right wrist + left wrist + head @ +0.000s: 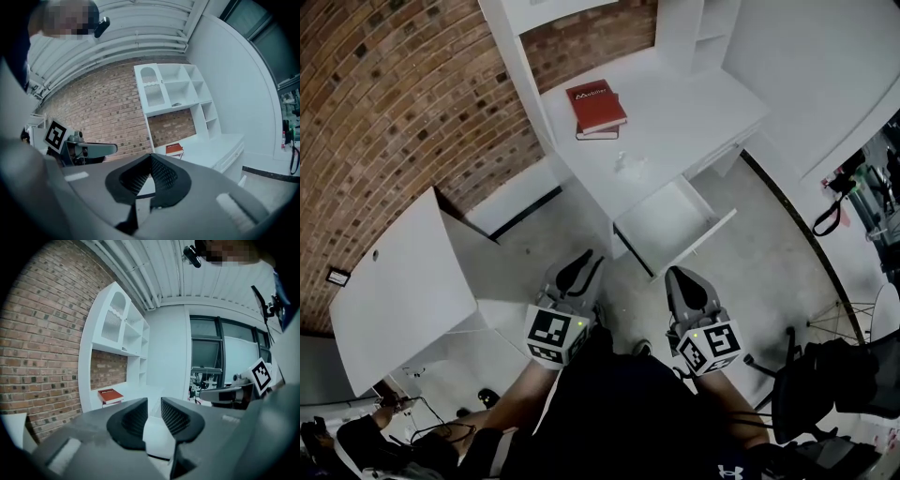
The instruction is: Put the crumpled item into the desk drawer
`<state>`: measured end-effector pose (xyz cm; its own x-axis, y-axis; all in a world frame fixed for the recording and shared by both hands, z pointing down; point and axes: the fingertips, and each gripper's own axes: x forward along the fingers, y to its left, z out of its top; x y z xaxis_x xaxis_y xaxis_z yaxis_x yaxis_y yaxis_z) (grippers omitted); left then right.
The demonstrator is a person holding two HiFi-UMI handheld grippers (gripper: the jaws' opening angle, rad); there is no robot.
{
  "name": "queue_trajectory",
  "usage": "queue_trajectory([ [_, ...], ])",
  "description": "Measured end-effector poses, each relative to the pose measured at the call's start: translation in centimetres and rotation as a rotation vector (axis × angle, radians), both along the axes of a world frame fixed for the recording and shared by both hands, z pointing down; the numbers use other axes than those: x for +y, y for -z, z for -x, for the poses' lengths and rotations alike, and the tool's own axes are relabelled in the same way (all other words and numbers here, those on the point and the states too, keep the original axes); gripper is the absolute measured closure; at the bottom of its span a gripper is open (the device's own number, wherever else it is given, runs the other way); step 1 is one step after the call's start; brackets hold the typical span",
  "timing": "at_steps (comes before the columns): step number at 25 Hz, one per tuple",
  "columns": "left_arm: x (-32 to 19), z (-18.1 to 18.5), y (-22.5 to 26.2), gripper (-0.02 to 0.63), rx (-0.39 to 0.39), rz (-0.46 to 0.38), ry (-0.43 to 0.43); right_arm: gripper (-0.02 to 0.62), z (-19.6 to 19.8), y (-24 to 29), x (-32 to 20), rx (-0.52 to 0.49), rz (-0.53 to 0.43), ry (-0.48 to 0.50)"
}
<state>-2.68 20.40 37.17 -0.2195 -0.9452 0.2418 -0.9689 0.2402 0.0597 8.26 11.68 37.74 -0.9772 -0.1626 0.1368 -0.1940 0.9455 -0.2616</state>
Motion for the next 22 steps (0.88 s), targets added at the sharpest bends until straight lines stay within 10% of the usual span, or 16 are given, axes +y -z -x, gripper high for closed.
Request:
queue_trajectory([
  [22,-5.2,15.3,-4.6,0.508,0.075,0.041,-0.183,0.592,12.1,-3.1,-3.4,0.121,0.052,-0.217],
])
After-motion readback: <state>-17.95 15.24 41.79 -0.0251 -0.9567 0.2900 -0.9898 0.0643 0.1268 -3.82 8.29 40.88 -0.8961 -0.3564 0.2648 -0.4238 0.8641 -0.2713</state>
